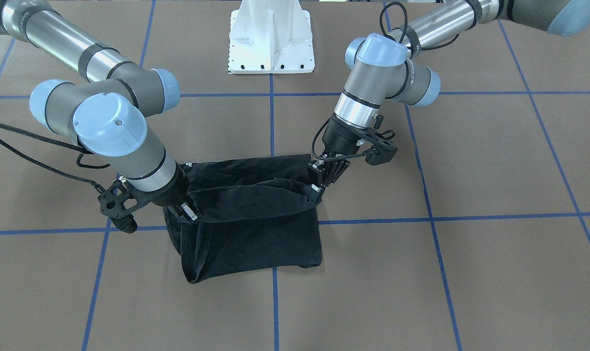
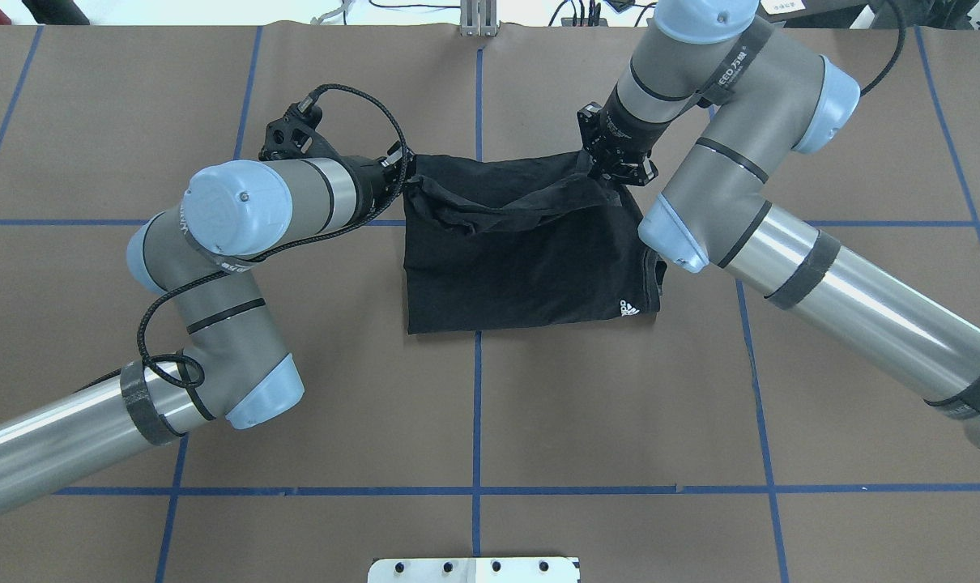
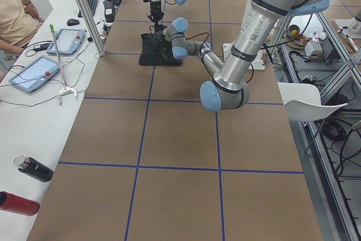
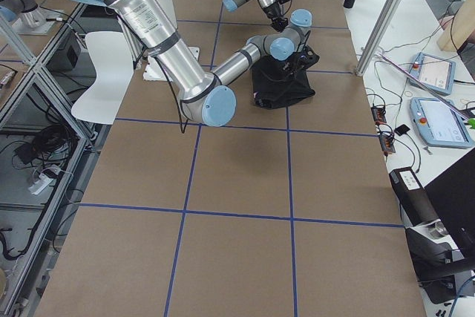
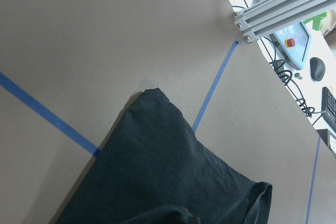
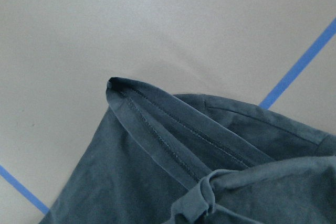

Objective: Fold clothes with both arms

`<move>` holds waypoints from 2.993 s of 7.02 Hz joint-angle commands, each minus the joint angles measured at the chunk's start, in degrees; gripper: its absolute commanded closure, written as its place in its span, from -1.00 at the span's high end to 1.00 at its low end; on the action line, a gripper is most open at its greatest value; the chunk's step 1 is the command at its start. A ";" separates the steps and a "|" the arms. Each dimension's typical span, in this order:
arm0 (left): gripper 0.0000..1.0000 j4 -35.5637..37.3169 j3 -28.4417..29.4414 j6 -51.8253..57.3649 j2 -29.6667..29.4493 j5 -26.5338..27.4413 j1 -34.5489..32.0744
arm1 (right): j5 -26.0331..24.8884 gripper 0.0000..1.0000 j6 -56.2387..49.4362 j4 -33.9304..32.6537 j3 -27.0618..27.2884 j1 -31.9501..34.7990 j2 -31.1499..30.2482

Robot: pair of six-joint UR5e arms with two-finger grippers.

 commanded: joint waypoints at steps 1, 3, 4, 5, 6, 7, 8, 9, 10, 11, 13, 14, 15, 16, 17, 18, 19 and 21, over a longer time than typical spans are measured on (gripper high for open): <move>-1.00 -2.63 5.70 3.20 -2.03 0.07 -1.92 | -0.51 -1.00 -0.81 6.94 -7.72 0.49 1.86; 0.34 -13.64 26.86 8.01 -12.00 0.07 -5.77 | -2.16 0.97 -9.01 10.59 -22.11 2.68 10.60; 0.61 -17.71 32.21 9.00 -13.01 -0.02 -7.97 | -2.27 1.00 -11.34 10.51 -26.88 4.69 13.88; 0.86 -17.75 31.74 10.49 -13.02 -1.15 -9.39 | 1.13 1.00 -16.49 10.42 -26.41 7.93 13.21; 0.87 -17.75 30.34 10.51 -12.85 -2.03 -9.58 | 1.42 1.00 -16.89 10.33 -26.14 8.13 13.21; 0.87 -17.49 27.89 10.77 -12.15 -4.21 -10.10 | 1.34 1.00 -16.64 10.42 -24.40 7.88 12.51; 0.87 -16.97 23.52 10.94 -9.10 -7.54 -10.63 | 1.34 1.00 -16.81 10.51 -20.29 7.53 9.54; 0.87 -16.96 17.56 11.03 -4.37 -10.62 -10.89 | 1.25 1.00 -16.98 10.59 -15.29 6.91 6.56; 0.87 -16.70 13.15 12.25 -1.36 -11.35 -10.90 | 1.07 1.00 -16.38 11.03 -11.93 5.34 4.79; 0.85 -13.83 9.36 14.87 0.23 -11.36 -11.16 | 0.90 -0.07 -16.20 10.95 -7.64 4.72 2.33; 0.81 -9.59 2.94 18.49 3.31 -11.36 -12.12 | -3.99 -1.00 -17.25 10.77 -4.95 -1.76 0.54; 0.81 -8.97 -0.31 18.94 5.33 -11.44 -12.56 | -8.64 -1.00 -19.08 10.68 -5.48 -3.45 0.64; 0.81 -7.40 -3.74 18.94 7.09 -11.44 -12.57 | -9.12 -1.00 -21.27 10.77 -9.05 -3.90 2.38; 0.82 -5.29 -5.42 18.86 7.28 -11.44 -12.57 | -9.47 -1.00 -22.42 10.86 -15.35 -3.90 6.75; 0.82 -4.58 -6.40 18.86 7.37 -11.44 -12.57 | -11.13 -1.00 -23.57 11.64 -21.59 -3.82 10.18; 0.82 -4.57 -6.41 18.86 7.45 -11.36 -12.57 | -11.58 -1.00 -23.75 16.00 -26.70 -2.86 11.52; 0.82 -4.57 -6.41 18.86 8.06 -11.36 -12.57 | -11.67 -1.00 -23.84 17.00 -31.54 -0.85 14.06; 0.82 -4.66 -5.71 18.86 8.16 -11.01 -12.48 | -11.76 -1.00 -23.84 17.10 -35.78 2.94 17.06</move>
